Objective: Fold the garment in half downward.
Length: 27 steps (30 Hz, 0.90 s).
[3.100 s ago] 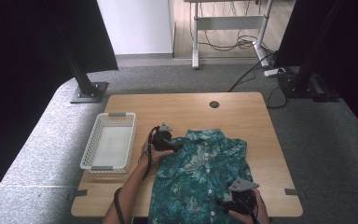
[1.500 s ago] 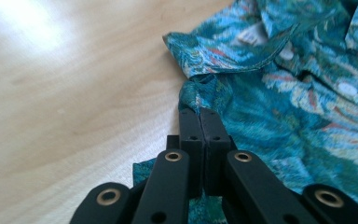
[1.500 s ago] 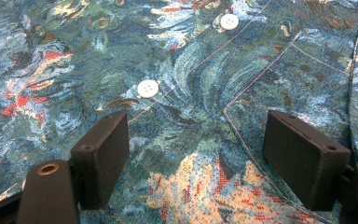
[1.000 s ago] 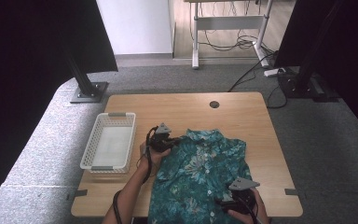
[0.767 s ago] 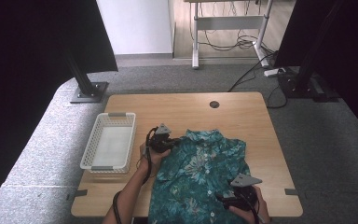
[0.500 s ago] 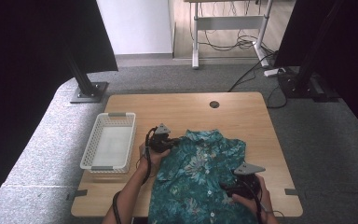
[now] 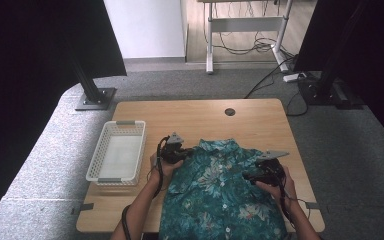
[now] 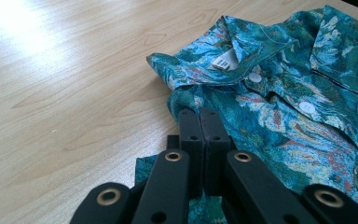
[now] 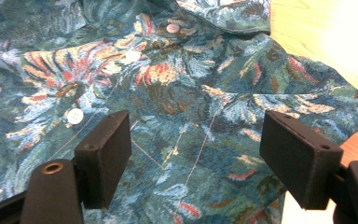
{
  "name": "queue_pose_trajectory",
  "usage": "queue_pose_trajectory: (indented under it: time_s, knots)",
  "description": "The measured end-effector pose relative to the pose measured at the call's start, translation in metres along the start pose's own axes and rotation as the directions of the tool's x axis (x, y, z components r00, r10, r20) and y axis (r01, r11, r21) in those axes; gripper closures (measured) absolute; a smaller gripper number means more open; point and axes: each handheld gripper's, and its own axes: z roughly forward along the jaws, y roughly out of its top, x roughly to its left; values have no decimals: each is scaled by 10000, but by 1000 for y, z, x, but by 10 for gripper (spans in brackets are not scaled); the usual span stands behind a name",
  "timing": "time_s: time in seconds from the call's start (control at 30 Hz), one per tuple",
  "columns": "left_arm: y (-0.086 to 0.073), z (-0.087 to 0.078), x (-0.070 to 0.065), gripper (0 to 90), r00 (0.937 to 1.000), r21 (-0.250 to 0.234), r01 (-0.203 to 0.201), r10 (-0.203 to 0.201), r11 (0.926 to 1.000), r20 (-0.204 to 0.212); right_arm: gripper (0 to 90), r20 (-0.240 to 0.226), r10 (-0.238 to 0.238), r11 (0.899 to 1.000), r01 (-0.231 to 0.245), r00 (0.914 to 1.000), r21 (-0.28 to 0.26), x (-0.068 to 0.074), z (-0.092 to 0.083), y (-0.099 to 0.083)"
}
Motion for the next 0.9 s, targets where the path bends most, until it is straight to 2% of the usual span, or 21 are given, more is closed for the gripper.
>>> queue_pose_trajectory:
  time_s: [0.27, 0.5, 0.73, 0.9]
  knots:
    - [2, 4, -3, 890, 10000, 76, -27, 27, 10000, -35, 247, 221, 66, 9999, -69, 9997, 120, -11, 10, 7]
    - [1, 6, -2, 890, 9999, 200, -33, 35, 9998, -103, 250, 427, 157, 9993, -171, 9990, 322, -29, 24, 18]
    - [2, 4, -2, 890, 9997, 265, -21, 27, 9996, -232, 255, 448, 431, 9985, -445, 9981, 320, -47, 28, 27]
    - [4, 6, -4, 889, 9996, 333, -40, 50, 9994, -289, 255, 674, 582, 9972, -611, 9960, 422, -58, 33, 30]
